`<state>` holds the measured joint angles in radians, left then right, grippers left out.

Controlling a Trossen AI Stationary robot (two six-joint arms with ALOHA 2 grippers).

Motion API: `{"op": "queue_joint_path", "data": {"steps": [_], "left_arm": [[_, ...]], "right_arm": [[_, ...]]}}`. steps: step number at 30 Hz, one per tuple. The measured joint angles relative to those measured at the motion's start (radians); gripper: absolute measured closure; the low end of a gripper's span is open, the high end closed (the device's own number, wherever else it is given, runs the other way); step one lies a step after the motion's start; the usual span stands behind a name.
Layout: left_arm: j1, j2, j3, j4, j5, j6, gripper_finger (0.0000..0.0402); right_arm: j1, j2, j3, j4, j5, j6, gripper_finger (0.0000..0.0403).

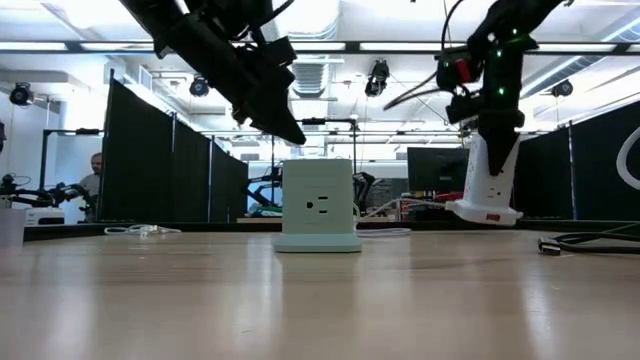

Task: Insert USB
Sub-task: Insert the purple charger cable into the white outlet extension

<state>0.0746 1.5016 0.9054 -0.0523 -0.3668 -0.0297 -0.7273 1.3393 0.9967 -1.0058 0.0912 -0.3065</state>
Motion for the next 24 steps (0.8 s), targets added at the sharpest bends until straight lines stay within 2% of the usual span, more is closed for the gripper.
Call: {"op": "queue_joint_path", "data": {"steps": [5,12,17,21,24], "left_arm": [[0.0,-0.001,0.0,-0.013,-0.008,-0.008,0.0338],[-0.001,-0.002,0.0,-0.015,-0.01,-0.007,0.0336],[-0.004,-0.002,0.0,-0.047,-0.008,0.027,0.0335],[-0.004,-0.002,0.0,-0.067,-0.008,0.033,0.0329],[-0.004,-0.002,0.0,-0.079,-0.008,0.036,0.0324]], "right_arm": [[0.005,0.0,0.035,-0.015,0.014,-0.073,0.0064],[0.022,0.048,-0.028,-0.021,0.029,-0.256,0.0064],[0.088,0.056,-0.054,-0.031,0.047,-0.398,0.0064],[0.161,0.056,-0.035,-0.05,0.109,-0.413,0.0064],[0.208,0.05,-0.011,-0.046,0.111,-0.452,0.0064]]}}
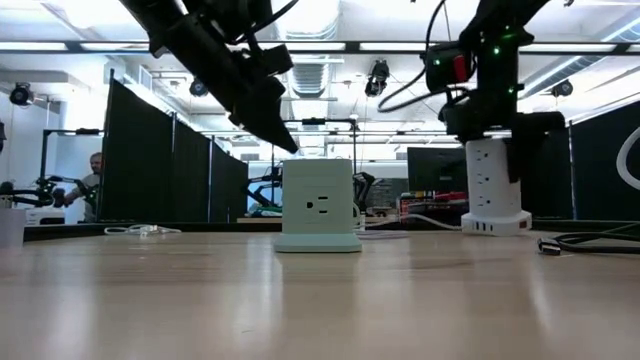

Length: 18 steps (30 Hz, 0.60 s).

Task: Insert USB
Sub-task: Insert the purple charger cable into the white outlet extension

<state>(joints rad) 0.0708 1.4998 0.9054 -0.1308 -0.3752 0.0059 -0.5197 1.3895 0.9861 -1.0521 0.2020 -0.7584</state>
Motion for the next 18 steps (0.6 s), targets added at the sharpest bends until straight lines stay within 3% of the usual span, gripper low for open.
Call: {"op": "queue_joint_path", "data": {"steps": [5,11,14,18], "left_arm": [[0.0,0.0,0.0,-0.009,0.0,0.0,0.0319],[-0.001,0.0,-0.007,-0.011,0.001,0.0,0.0317],[-0.002,0.0,-0.021,-0.01,0.001,-0.008,0.0321],[-0.003,0.0,-0.058,-0.011,0.003,-0.047,0.0324]], "right_arm": [[0.061,0.016,-0.001,-0.005,-0.043,-0.135,0.0064],[0.099,0.022,-0.005,-0.016,0.069,-0.31,0.0064],[0.079,0.02,0.005,-0.004,0.056,-0.213,0.0065],[0.008,0.016,0.01,-0.027,-0.07,0.078,0.0068]]}}
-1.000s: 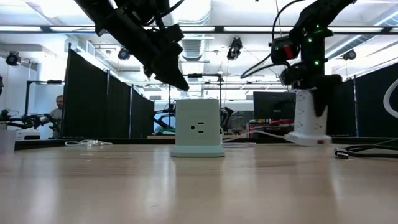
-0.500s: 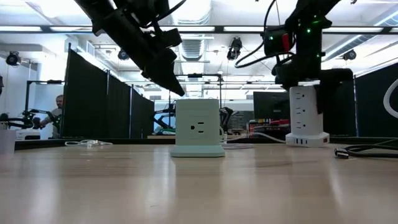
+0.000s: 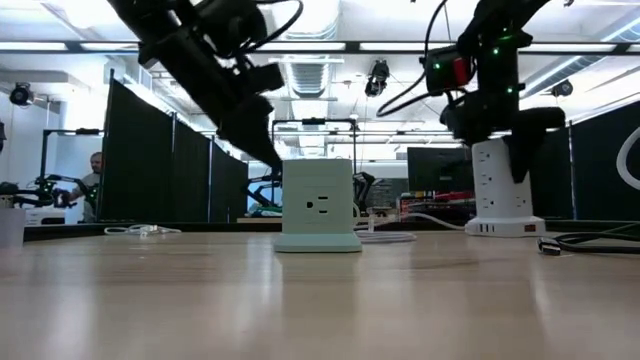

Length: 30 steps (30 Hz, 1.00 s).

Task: Insert USB
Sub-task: Insert the purple charger cable into the white outlet extension

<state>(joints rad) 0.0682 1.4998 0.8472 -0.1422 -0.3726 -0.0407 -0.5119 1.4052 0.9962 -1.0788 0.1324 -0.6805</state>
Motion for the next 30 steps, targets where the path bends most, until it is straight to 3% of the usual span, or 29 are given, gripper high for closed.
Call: {"op": "queue_joint_path", "data": {"steps": [10,13,15,17,20,22,23,28,30], "left_arm": [[0.0,0.0,-0.069,0.102,0.017,-0.033,0.0314],[0.0,0.0,-0.068,0.132,0.024,-0.032,0.0312],[0.0,0.0,-0.062,0.143,0.024,-0.024,0.0313],[0.0,0.0,-0.058,0.154,0.025,-0.016,0.0316],[0.0,0.0,-0.057,0.156,0.028,-0.01,0.0319],[0.0,0.0,-0.057,0.161,0.034,-0.011,0.0322],[0.0,0.0,-0.057,0.161,0.042,-0.011,0.0322],[0.0,0.0,-0.057,0.182,0.044,-0.003,0.0319],[0.001,-0.001,-0.057,0.199,0.044,0.007,0.0318]], "right_arm": [[-0.125,-0.002,0.015,-0.09,-0.079,0.648,0.0073],[-0.158,-0.003,0.026,-0.103,-0.152,0.814,0.0078],[-0.169,-0.013,0.03,-0.089,-0.235,0.826,0.0081],[-0.167,-0.022,0.033,-0.084,-0.249,0.72,0.0086],[-0.142,-0.022,0.031,-0.153,-0.08,0.471,0.0101],[-0.136,-0.021,0.027,-0.172,0.067,0.453,0.0102],[-0.138,-0.021,0.027,-0.159,0.078,0.453,0.0102],[-0.14,-0.022,0.029,-0.148,-0.206,0.424,0.0104],[-0.13,-0.019,0.029,-0.178,-0.237,0.426,0.0104]]}}
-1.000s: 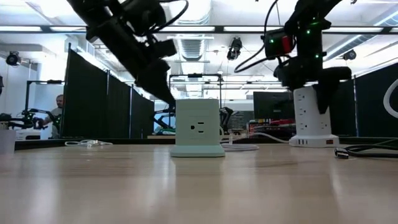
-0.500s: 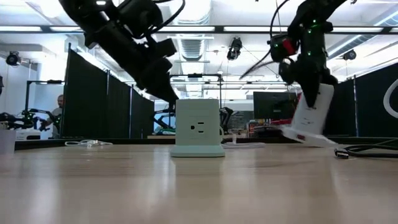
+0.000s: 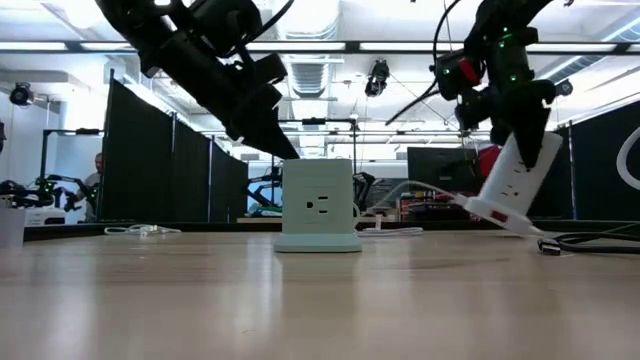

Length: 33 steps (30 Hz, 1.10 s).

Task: Insert USB
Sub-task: Insert the purple charger cable into the white outlet extension

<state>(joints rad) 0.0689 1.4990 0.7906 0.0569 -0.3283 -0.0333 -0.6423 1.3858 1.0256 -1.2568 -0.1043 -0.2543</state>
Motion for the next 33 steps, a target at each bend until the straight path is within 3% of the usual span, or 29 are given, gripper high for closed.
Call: {"op": "queue_joint_path", "data": {"steps": [7,21,22,25,27,33], "left_arm": [[0.0,-0.001,0.0,0.029,0.0,0.019,0.0321],[0.0,-0.001,0.0,0.03,0.009,0.02,0.0325],[0.0,-0.001,0.0,0.03,0.009,0.02,0.0324],[0.0,-0.001,0.0,0.03,0.009,0.02,0.0325],[0.0,-0.001,0.0,0.03,0.013,0.02,0.0326],[0.001,0.008,0.0,0.109,0.078,0.033,0.0331]], "right_arm": [[0.001,0.031,0.002,-0.028,0.01,0.065,0.0104],[0.001,0.035,0.002,0.006,0.018,0.018,0.0106],[0.001,0.035,0.005,0.006,0.019,-0.002,0.0102],[0.004,0.038,0.023,0.028,0.021,-0.04,0.0035],[0.006,0.03,0.043,0.026,0.027,-0.066,0.0018],[0.008,0.033,0.053,0.041,0.05,-0.15,0.0058]]}}
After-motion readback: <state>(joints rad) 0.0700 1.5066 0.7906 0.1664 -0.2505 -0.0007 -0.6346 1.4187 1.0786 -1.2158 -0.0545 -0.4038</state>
